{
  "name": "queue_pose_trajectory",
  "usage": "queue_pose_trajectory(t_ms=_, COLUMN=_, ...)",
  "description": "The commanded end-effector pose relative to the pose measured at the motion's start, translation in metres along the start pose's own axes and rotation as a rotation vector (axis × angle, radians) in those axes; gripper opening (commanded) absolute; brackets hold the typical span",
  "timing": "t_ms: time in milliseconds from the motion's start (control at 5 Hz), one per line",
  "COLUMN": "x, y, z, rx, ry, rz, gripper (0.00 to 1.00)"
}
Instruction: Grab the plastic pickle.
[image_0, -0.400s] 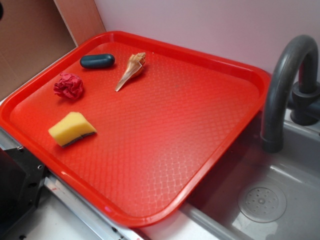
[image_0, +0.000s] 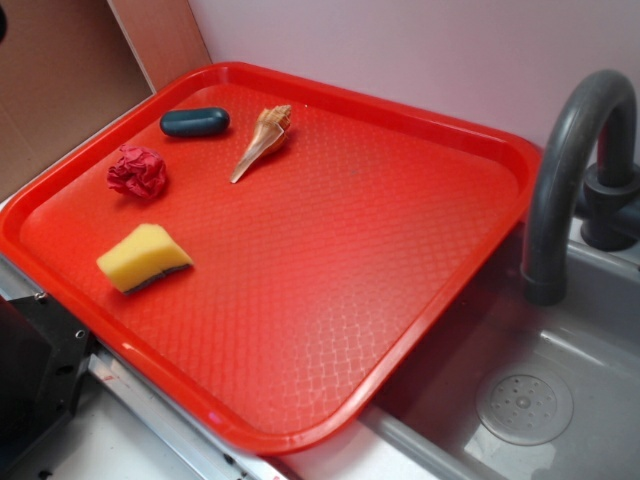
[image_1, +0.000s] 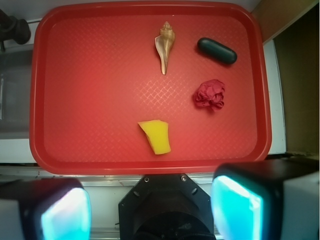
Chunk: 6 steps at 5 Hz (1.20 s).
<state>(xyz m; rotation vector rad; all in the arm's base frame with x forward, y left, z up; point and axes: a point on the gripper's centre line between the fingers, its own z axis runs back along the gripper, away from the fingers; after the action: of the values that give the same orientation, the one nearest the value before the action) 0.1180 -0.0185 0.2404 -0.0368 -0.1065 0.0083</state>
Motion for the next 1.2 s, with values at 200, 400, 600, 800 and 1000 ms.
queue_pose_trajectory(t_ms=200, x=0.046, y=0.054, z=-0.054, rx=0.024, ry=-0.075, rz=-0.425, gripper=1.00)
queue_pose_trajectory(t_ms=400, x=0.066, y=0.074, z=-0.075, rx=0.060, ry=-0.119, rz=-0.530, gripper=1.00)
queue_pose_trajectory(t_ms=600, x=0.087, y=0.089, z=-0.087, rx=0.103, ry=-0.169, rz=-0.631, gripper=1.00)
queue_pose_trajectory(t_ms=800, x=0.106, y=0.107, z=-0.103, rx=0.145, ry=-0.166, rz=-0.638, gripper=1.00)
queue_pose_trajectory(t_ms=1000, x=0.122, y=0.122, z=-0.119, rx=0.158, ry=-0.128, rz=-0.629, gripper=1.00)
